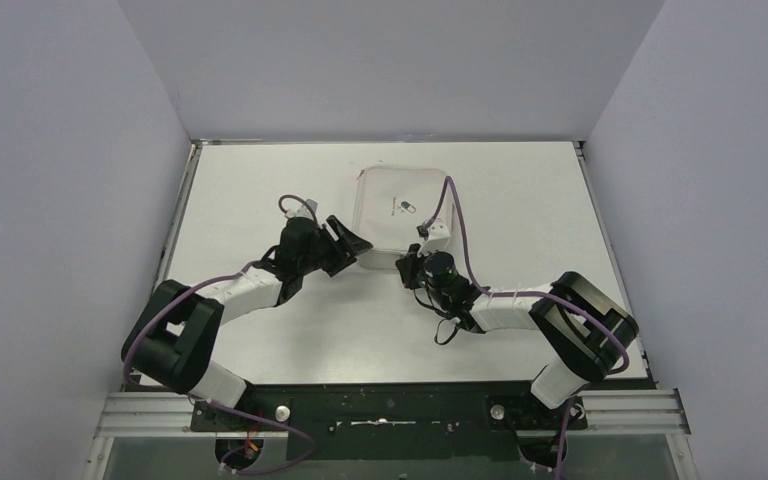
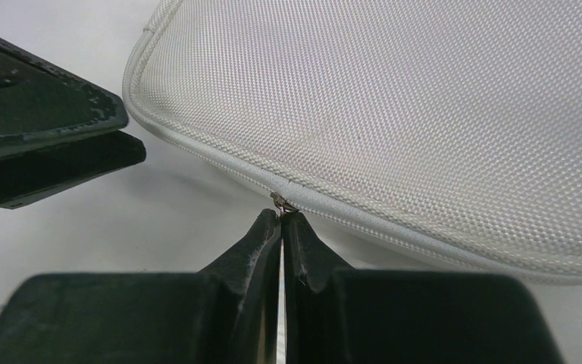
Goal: Organize the medicine kit
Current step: Zip the medicine box at the center of the board.
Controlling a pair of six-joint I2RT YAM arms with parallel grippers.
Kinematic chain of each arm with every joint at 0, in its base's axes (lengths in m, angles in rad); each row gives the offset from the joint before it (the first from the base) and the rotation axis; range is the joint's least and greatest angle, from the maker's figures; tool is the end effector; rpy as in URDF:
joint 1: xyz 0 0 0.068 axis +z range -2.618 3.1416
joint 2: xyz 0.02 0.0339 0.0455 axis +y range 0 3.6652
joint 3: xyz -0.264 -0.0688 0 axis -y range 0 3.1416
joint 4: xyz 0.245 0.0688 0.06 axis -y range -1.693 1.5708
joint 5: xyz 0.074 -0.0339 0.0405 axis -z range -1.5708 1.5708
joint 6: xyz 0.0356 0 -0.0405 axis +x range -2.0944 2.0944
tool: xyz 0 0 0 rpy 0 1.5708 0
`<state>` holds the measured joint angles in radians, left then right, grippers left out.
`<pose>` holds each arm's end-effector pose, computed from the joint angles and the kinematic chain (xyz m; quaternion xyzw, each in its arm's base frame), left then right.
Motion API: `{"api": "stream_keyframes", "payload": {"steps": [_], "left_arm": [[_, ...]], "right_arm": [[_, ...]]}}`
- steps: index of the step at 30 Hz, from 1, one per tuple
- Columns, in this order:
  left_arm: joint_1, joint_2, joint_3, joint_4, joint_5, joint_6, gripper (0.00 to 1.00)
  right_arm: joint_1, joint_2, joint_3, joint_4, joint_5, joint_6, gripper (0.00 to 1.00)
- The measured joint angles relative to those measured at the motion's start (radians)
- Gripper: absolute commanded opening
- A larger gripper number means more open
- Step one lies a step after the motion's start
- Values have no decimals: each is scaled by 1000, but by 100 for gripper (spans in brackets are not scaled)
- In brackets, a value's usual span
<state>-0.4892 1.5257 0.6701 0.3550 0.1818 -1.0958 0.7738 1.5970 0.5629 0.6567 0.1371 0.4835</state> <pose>0.2703 -0.1512 0.1793 -0.2117 0.8314 -0.4164 0.3009 0.2218 0.2099 0.1573 -0.0813 0.8221 0.2838 0.4867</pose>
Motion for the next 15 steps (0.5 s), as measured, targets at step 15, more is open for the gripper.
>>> {"api": "stream_keyframes", "payload": {"steps": [15], "left_arm": [[-56,145,71,74,-66,-37,41]], "right_arm": [[3,18,0,37,3,-1,0]]}}
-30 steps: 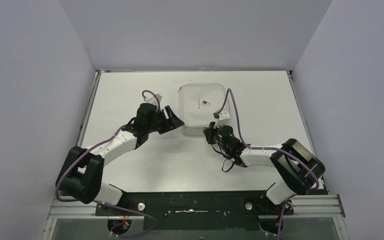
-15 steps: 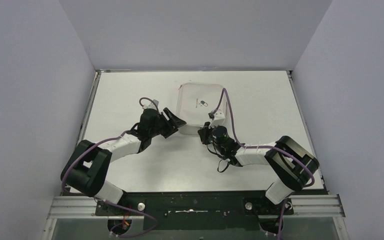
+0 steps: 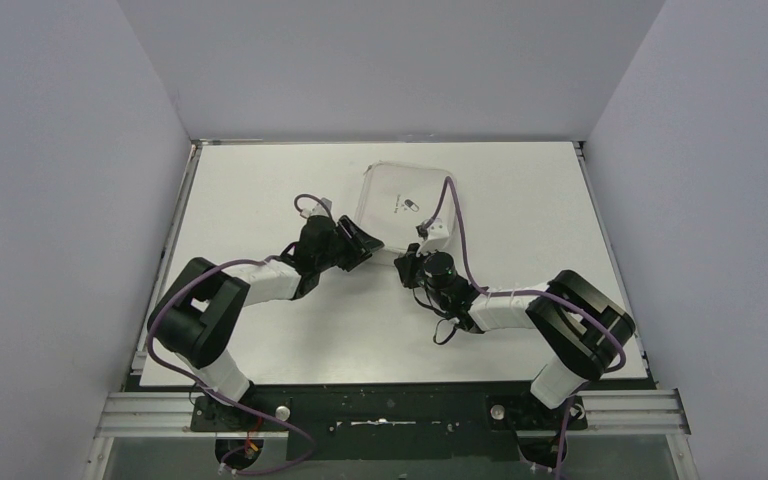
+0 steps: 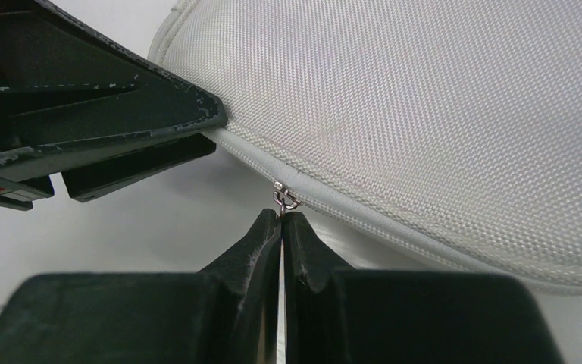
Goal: Organize the medicine kit
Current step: Zip the medicine box at the center of the board.
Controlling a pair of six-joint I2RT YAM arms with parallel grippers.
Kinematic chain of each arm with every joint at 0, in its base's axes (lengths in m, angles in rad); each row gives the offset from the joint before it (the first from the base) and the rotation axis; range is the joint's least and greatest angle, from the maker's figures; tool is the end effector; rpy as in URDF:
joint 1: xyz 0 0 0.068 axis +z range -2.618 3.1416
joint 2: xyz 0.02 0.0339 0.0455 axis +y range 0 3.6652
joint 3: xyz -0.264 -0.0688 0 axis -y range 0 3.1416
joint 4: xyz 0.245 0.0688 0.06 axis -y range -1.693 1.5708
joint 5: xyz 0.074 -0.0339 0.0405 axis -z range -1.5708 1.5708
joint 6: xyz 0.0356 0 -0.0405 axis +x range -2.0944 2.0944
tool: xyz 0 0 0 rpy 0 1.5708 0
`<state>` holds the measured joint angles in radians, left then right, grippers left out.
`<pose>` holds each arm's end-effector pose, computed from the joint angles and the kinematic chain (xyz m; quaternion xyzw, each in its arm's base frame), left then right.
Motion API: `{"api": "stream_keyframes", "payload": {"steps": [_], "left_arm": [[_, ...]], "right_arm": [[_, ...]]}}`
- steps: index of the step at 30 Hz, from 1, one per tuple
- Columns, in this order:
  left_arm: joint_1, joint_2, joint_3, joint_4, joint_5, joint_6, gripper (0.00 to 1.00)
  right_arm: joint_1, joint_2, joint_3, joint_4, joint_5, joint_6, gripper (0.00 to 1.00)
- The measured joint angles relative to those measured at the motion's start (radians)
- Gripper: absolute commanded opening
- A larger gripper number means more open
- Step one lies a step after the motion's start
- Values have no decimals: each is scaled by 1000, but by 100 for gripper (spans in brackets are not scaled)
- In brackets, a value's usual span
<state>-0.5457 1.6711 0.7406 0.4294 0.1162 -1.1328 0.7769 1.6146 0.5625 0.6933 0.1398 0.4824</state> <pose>0.2858 -0.1784 0.1630 -0.2202 0.8307 -0.4120 0.3027 0.2227 0.2120 0.1559 -0.0809 0.8169 0.2882 0.4930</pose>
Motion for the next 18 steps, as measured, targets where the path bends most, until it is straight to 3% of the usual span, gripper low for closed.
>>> {"api": "stream_keyframes", "payload": {"steps": [8,18], "left_arm": [[-13,7,52,-39,-64,76,28],[-1,62,138,-76,-35,153,27]], "right_arm": [[-6,0,0,-3,9,-22,0],[-39,-58,-3,-109,30,-24,0]]}}
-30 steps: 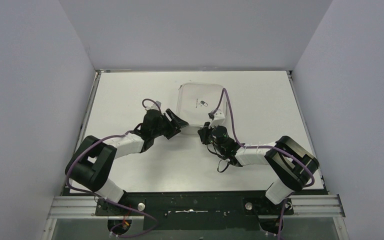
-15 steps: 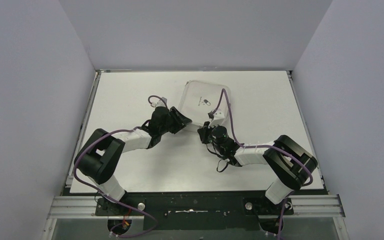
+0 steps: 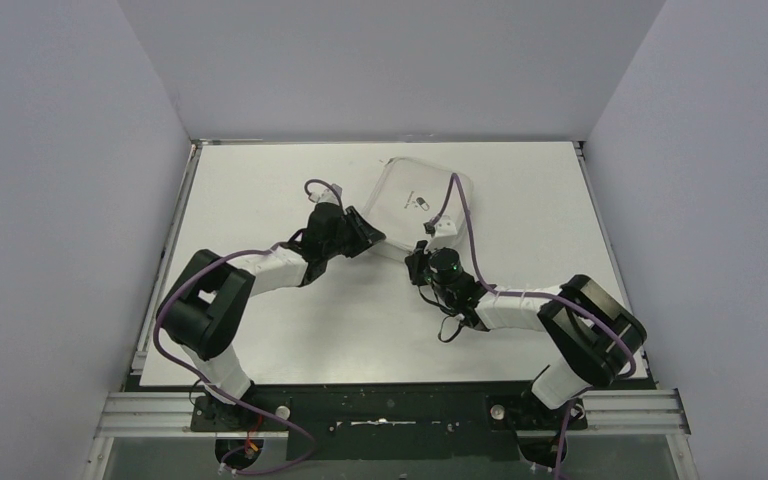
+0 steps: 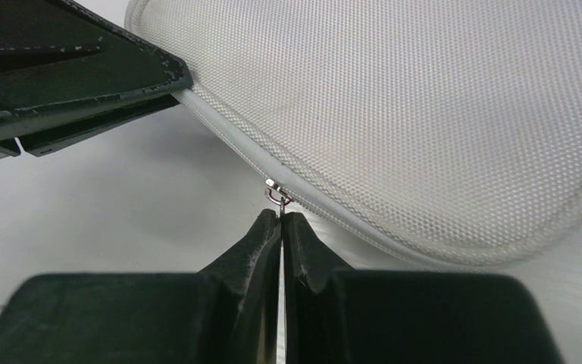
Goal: Organize the medicine kit
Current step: Zip the medicine box at the center of the board.
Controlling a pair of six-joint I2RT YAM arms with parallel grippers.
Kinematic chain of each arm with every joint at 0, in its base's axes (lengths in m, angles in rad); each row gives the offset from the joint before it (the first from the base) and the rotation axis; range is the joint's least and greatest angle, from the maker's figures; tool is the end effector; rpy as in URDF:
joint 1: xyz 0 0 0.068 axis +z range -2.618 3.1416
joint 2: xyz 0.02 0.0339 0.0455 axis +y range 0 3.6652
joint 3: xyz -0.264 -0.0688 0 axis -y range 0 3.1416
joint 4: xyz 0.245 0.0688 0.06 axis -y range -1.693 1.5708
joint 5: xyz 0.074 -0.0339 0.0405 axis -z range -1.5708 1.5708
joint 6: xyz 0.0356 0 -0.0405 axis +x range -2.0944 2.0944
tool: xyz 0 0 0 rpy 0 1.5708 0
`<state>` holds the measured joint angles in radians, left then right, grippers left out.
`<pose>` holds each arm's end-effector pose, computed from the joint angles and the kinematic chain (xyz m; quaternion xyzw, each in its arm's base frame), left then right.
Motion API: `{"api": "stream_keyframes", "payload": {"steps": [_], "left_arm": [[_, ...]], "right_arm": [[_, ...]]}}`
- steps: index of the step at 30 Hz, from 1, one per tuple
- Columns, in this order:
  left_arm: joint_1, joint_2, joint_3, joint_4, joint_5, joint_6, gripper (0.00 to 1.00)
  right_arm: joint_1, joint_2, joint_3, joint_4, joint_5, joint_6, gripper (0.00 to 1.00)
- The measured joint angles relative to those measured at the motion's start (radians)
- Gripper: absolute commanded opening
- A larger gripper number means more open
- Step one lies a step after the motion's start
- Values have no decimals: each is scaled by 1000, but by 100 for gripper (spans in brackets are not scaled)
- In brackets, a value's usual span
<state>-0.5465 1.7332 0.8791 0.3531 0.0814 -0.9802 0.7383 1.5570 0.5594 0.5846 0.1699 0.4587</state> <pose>0.3102 -0.1921 0.1761 -0.1647 0.8439 -0.3774 0.3438 0.2256 0.1972 0.1604 -0.0703 0.8324 0.2484 0.4904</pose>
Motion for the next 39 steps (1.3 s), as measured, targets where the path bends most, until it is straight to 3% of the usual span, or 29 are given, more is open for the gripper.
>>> {"api": "stream_keyframes", "payload": {"steps": [16,28,30,34,39], "left_arm": [[12,29,75,-68,2,102,26],[18,37,95,-81,-6,127,27],[24,36,100,-88,-14,138,34],[55,13,106,-138,-52,178,59],[101,-61,82,-232,-93,215,64]], "right_arm": [[-71,-200,-67,-221,73,-39,0],[-196,-201,-129,-97,-134,-156,0],[-202,-185,-129,-76,-166,-184,0],[-207,-169,-127,-54,-207,-221,0],[-203,-144,-114,-44,-234,-243,0]]}}
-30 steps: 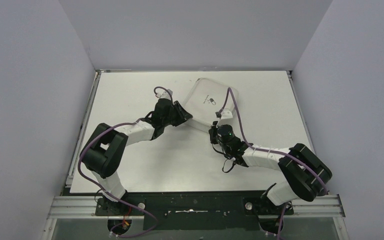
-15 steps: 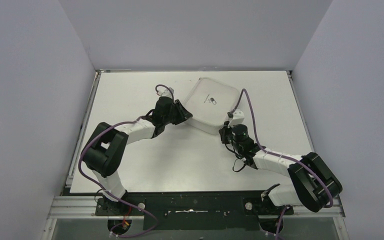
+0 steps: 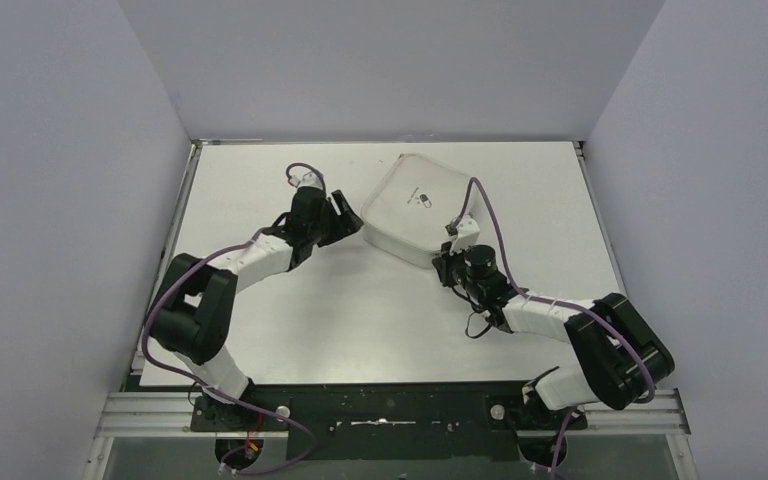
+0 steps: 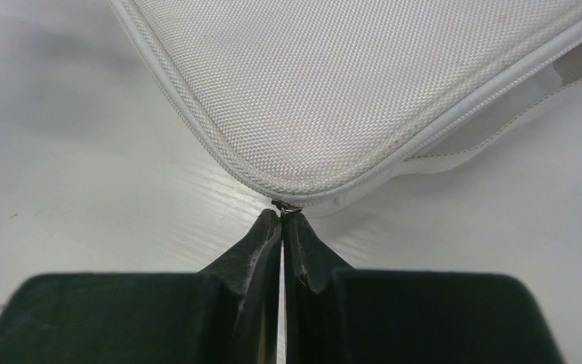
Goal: Organize the medicine kit
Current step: Zip the medicine box at the center of the board.
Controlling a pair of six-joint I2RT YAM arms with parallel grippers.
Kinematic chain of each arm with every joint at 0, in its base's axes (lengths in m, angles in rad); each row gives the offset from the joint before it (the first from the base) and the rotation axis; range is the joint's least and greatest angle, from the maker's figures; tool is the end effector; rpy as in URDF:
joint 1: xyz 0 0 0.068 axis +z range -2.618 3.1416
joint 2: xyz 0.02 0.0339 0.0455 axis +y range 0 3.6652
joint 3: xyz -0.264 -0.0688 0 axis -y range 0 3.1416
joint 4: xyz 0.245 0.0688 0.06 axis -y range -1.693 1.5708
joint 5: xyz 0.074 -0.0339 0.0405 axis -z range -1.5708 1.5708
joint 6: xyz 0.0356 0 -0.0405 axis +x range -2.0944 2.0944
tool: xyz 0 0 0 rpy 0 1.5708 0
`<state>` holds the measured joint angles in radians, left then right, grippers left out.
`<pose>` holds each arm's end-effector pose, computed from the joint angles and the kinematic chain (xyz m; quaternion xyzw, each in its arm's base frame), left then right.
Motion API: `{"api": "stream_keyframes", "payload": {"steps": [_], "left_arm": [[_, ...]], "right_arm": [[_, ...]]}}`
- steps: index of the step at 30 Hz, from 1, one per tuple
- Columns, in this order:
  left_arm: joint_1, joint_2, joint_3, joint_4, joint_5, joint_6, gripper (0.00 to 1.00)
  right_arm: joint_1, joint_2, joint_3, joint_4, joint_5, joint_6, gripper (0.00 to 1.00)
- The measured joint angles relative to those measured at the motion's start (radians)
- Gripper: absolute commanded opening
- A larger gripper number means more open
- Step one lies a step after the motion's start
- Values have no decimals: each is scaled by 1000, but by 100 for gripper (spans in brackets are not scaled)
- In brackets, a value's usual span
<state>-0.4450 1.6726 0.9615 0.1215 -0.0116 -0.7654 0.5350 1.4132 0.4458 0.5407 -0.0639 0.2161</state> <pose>0.3276 -0.1558 0.2007 -0.1434 0.8703 -0.2638 0.3904 0.2283 0.1379 0.1612 -0.1505 0.8270 0.2234 0.4935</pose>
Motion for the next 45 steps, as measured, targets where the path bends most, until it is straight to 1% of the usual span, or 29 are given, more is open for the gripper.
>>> {"api": "stream_keyframes", "payload": {"steps": [5,11,16,22,29,35,41,45], "left_arm": [[1,-57,-32,-2,55,-16,62],[-22,-69,-103,80,132,-108,61],[-57,-61,-109,152,167,-175,61],[-80,-24,-112,227,173,-237,60],[-118,27,-112,226,146,-253,58],[-137,62,-97,218,114,-243,50],[-138,79,-46,167,92,-189,32],[-137,79,-35,169,90,-159,30]], "right_arm": [[38,41,33,12,1,-4,0],[119,113,99,21,16,-2,0],[178,169,153,32,24,6,0],[206,195,173,43,32,24,0],[206,196,172,46,37,35,0],[206,198,172,45,41,42,0],[202,197,172,37,66,42,0],[180,182,161,34,67,40,0]]}}
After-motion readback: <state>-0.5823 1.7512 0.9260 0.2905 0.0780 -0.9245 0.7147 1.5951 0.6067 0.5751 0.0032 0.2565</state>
